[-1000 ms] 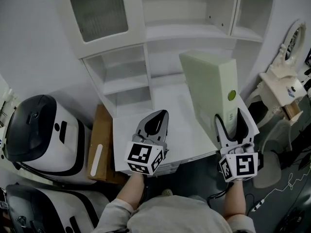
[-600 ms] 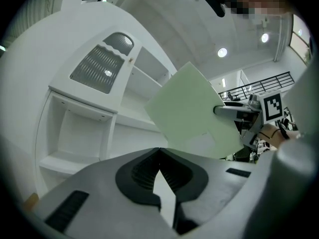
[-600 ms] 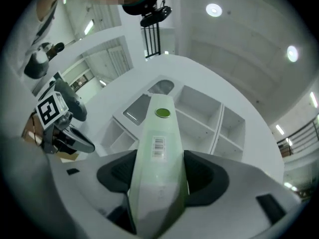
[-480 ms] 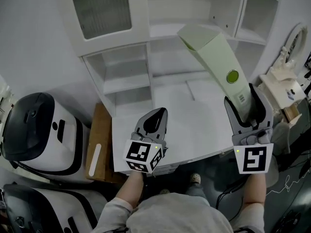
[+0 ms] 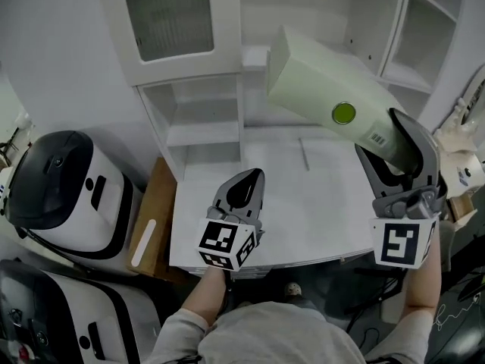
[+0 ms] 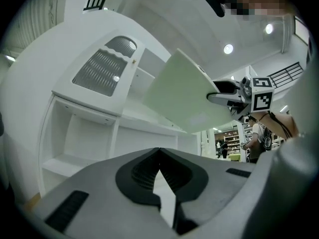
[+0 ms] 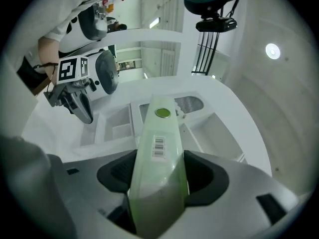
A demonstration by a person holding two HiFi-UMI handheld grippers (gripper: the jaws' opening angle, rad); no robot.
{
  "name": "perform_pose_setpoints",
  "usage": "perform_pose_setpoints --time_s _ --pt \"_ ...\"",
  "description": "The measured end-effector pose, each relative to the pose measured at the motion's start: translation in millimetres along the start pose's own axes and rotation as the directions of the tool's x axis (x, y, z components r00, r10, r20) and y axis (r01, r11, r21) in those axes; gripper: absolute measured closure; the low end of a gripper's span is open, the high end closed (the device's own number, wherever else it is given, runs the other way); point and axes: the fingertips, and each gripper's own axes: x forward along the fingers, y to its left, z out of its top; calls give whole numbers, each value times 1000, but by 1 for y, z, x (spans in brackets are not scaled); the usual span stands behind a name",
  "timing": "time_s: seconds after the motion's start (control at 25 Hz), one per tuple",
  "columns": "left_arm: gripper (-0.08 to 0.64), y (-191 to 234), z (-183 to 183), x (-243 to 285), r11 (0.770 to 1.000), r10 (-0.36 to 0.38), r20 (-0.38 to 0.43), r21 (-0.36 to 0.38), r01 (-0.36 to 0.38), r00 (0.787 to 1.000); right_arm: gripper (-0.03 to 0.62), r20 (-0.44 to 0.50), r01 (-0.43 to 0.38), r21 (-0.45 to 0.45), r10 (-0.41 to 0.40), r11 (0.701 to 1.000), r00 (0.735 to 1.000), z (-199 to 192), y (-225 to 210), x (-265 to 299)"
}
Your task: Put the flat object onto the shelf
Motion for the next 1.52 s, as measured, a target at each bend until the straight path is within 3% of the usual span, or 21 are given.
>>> perform_pose_setpoints --time_s 0.28,0.64,1.04,1.52 --pt "546 0 -2 17 997 76 7 9 -76 997 304 83 -28 -164 42 986 996 -17 -9 36" --pt "546 4 -6 33 987 163 17 5 -163 986 304 139 -63 -273 104 960 985 -48 4 80" --pt "546 8 -14 45 967 254 17 1 -254 967 302 196 -110 -305 176 946 965 -75 23 121" --pt "546 13 -19 56 938 346 1 13 -346 938 301 220 -112 -312 187 943 957 -104 31 171"
